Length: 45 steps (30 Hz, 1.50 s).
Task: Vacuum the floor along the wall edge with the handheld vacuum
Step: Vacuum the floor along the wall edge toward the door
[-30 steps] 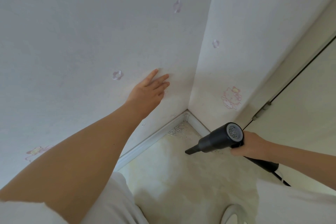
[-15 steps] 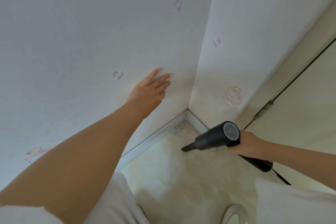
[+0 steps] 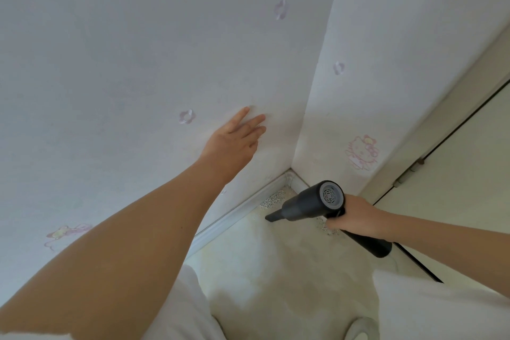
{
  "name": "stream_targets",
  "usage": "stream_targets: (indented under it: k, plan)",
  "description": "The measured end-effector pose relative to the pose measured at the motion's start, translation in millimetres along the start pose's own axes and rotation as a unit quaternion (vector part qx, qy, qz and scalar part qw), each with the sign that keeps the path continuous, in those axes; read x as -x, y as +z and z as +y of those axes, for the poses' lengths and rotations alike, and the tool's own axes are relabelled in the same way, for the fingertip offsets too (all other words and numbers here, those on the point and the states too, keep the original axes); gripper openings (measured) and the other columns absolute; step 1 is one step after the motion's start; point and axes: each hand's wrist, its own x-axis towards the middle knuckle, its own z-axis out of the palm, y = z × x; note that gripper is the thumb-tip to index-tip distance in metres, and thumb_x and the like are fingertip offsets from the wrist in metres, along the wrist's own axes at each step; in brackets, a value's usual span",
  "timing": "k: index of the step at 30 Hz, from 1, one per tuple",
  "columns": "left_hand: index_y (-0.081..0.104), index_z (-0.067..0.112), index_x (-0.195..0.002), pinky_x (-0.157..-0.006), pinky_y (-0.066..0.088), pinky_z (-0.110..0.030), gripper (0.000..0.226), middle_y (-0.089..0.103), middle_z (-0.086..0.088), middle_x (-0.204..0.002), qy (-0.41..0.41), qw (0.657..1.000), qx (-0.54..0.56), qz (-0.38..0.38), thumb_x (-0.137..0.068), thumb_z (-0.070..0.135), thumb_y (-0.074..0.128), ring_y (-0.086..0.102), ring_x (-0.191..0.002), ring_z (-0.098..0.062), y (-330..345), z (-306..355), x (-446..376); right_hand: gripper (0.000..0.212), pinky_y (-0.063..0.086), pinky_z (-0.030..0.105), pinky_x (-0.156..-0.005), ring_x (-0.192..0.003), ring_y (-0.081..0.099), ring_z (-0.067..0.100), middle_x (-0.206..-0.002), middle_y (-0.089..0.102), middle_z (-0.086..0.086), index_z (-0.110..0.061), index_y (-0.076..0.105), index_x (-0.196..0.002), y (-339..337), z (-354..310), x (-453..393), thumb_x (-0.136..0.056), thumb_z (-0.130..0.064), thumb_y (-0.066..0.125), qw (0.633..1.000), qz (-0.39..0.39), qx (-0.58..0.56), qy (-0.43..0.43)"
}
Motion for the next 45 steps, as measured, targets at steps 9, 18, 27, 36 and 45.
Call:
stream_targets:
  k: [9, 18, 27, 36, 45]
  plan:
    - [0.015, 0.017, -0.158, -0.104, -0.028, -0.058, 0.077, -0.008, -0.007, -0.165, 0.002, 1.000, 0.001, 0.000, -0.096, 0.033, 0.058, -0.023, -0.148, -0.033, 0, -1, 1, 0.016, 0.044, 0.019, -0.060, -0.065, 0.055, 0.009, -0.074, 0.060, -0.005, -0.021, 0.055, -0.083, 15, -20, -16, -0.074, -0.020, 0.068, 0.999, -0.035, -0.007, -0.003]
    - [0.015, 0.017, -0.158, -0.103, -0.028, -0.058, 0.078, -0.007, -0.007, -0.165, 0.000, 1.000, 0.006, 0.002, -0.096, 0.034, 0.058, -0.021, -0.148, -0.033, -1, -2, 3, 0.015, 0.046, 0.025, -0.062, -0.066, 0.057, 0.014, -0.073, 0.062, 0.001, -0.013, 0.061, -0.087, 14, -14, -23, -0.074, -0.016, 0.068, 0.998, 0.013, -0.060, 0.026]
    - [0.021, 0.016, -0.156, -0.105, -0.026, -0.056, 0.067, -0.002, -0.006, -0.166, 0.001, 1.000, 0.012, 0.021, -0.099, 0.031, 0.052, -0.018, -0.149, -0.032, -2, -2, 4, 0.010, 0.041, 0.025, -0.058, -0.061, 0.053, 0.014, -0.066, 0.058, 0.001, -0.014, 0.058, -0.077, 13, -13, -24, -0.075, -0.015, 0.068, 0.997, 0.037, -0.061, 0.037]
    - [0.020, 0.017, -0.157, -0.104, -0.027, -0.057, 0.070, -0.003, -0.006, -0.166, -0.004, 1.000, 0.013, 0.020, -0.098, 0.033, 0.055, -0.019, -0.149, -0.032, -1, -2, 4, 0.012, 0.042, 0.024, -0.060, -0.064, 0.054, 0.014, -0.069, 0.059, 0.001, -0.015, 0.058, -0.080, 11, -12, -29, -0.075, -0.016, 0.069, 0.996, 0.043, -0.071, 0.038]
    - [0.020, 0.016, -0.157, -0.104, -0.027, -0.058, 0.071, -0.002, -0.007, -0.166, -0.001, 1.000, 0.007, 0.023, -0.097, 0.033, 0.054, -0.018, -0.149, -0.033, 0, -2, 3, 0.019, 0.044, 0.025, -0.062, -0.070, 0.057, 0.017, -0.075, 0.061, 0.004, -0.013, 0.059, -0.093, 3, -4, -31, -0.077, -0.016, 0.069, 0.993, 0.063, -0.081, 0.051]
